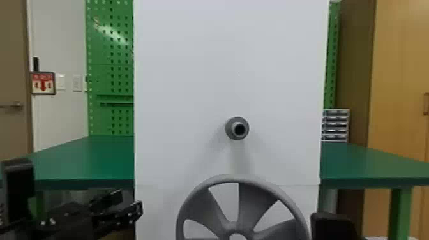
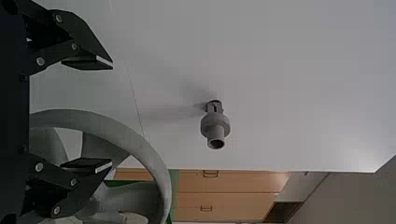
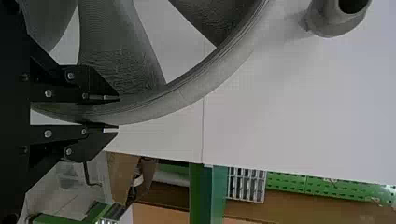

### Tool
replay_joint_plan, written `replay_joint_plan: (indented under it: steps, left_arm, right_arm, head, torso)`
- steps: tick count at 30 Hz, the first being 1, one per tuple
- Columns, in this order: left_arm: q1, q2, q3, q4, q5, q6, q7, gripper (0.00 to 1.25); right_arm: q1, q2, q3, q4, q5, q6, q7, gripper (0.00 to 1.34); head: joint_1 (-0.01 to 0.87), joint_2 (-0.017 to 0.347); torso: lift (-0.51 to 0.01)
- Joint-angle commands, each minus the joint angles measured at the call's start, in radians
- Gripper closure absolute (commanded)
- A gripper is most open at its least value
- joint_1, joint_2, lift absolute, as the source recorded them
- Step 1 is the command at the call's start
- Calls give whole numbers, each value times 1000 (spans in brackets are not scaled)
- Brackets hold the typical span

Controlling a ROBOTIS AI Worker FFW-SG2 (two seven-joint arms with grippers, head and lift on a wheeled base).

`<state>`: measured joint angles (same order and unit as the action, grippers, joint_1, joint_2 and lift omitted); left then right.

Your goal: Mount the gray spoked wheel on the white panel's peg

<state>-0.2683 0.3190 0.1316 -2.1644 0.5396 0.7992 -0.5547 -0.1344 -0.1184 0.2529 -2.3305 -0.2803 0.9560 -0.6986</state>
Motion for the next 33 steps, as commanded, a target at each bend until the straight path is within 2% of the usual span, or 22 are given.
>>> replay_joint_plan:
  steps: [1, 4, 8, 10, 12, 16, 21, 27, 31, 33]
  left_arm:
    - [-2, 0, -3, 0, -4, 0, 1, 504]
    - [-2, 0, -4, 0, -4, 0, 3, 504]
    - [-2, 0, -4, 0, -6, 0, 4, 504]
    - [-2, 0, -4, 0, -7, 2, 4, 504]
    - [-2, 2, -4, 0, -7, 2, 4, 504]
    - [-2, 2, -4, 0, -7, 2, 4, 504]
    - [0, 2, -3, 0, -6, 2, 4, 504]
    - [4, 3, 0, 0, -4, 2, 4, 504]
    - [7, 3, 5, 0, 2, 2, 4, 504]
    - [9, 5, 6, 0, 7, 2, 4, 504]
  right_arm:
    - [-59, -20, 28, -30, -106, 21, -73, 1325]
    - [-96, -29, 26, -38, -217, 23, -151, 1325]
    - [-148, -27, 31, -53, -338, 18, -274, 1325]
    - [-182, -27, 40, -62, -404, 18, -357, 1325]
    - [-206, -27, 43, -64, -455, 17, -401, 1325]
    - [-254, -30, 28, -64, -608, 21, -484, 1325]
    - [-284, -47, -8, -64, -731, 37, -498, 1325]
    - [-297, -84, -47, -64, -850, 33, -518, 1325]
    - [-315, -112, -63, -64, -909, 32, -518, 1325]
    - [-329, -121, -58, -66, -912, 32, -518, 1325]
  head:
    - [84, -8]
    - [84, -8]
    - [84, -8]
    - [84, -8]
    - [84, -8]
    - [84, -8]
    - [84, -8]
    - [84, -8]
    - [84, -8]
    - [84, -8]
  torso:
    - [-485]
    - [-485]
    - [-485]
    - [-485]
    - [-485]
    - [-485]
    - [-485]
    - [-485]
    - [-485]
    - [-485]
